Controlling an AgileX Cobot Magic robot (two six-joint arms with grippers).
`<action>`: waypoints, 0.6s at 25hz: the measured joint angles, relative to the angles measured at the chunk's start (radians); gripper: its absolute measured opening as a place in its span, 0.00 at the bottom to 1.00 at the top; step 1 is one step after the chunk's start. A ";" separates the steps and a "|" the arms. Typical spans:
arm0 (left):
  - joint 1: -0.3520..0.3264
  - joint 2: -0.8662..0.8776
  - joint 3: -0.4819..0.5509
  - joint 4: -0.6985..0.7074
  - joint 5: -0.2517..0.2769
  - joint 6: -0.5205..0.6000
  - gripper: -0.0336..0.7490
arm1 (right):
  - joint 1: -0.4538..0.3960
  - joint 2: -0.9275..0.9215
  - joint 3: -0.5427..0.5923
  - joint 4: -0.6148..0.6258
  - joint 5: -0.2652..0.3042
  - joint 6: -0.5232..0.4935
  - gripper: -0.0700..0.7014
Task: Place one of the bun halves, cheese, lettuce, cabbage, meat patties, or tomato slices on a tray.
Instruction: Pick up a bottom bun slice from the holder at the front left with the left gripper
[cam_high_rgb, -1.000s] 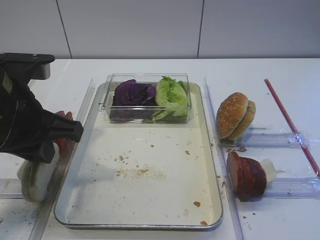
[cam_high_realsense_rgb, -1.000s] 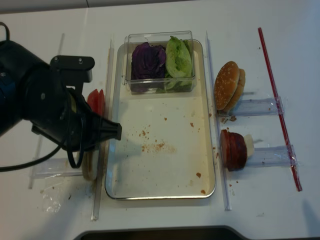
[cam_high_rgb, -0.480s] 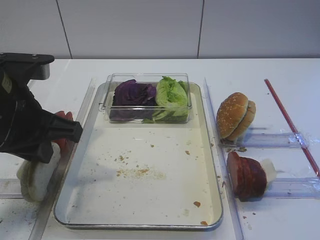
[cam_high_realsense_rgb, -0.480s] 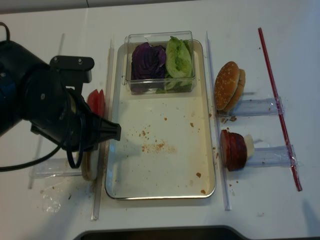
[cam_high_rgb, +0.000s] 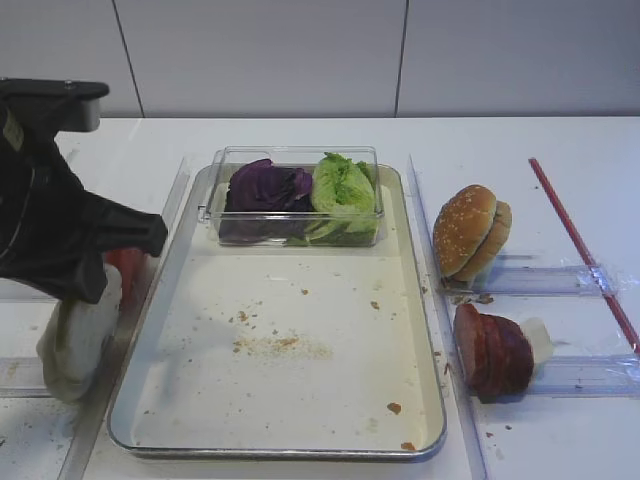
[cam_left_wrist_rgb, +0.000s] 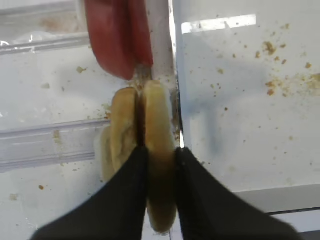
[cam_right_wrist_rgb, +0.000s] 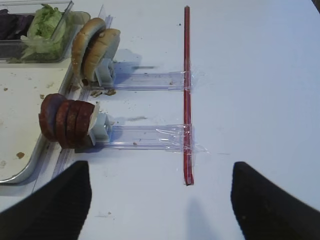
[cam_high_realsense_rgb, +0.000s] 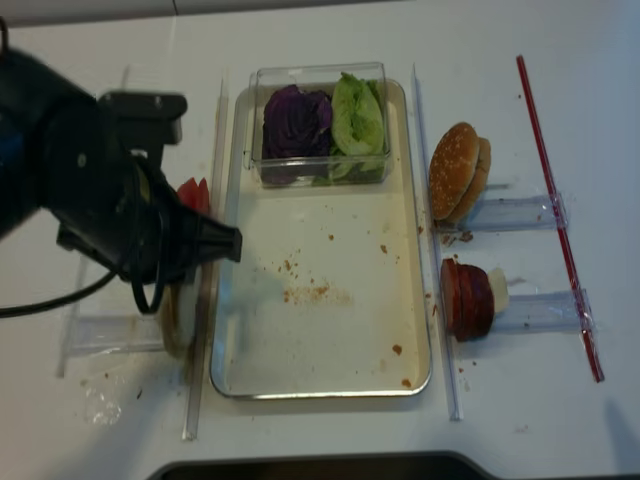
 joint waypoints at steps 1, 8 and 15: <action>0.000 0.000 -0.013 0.000 0.008 0.000 0.18 | 0.000 0.000 0.000 0.000 0.000 0.000 0.83; 0.000 0.000 -0.070 0.004 0.064 0.000 0.18 | 0.000 0.000 0.000 0.000 0.000 0.000 0.83; 0.000 0.000 -0.082 -0.055 0.027 0.004 0.18 | 0.000 0.000 0.000 -0.001 0.000 0.000 0.83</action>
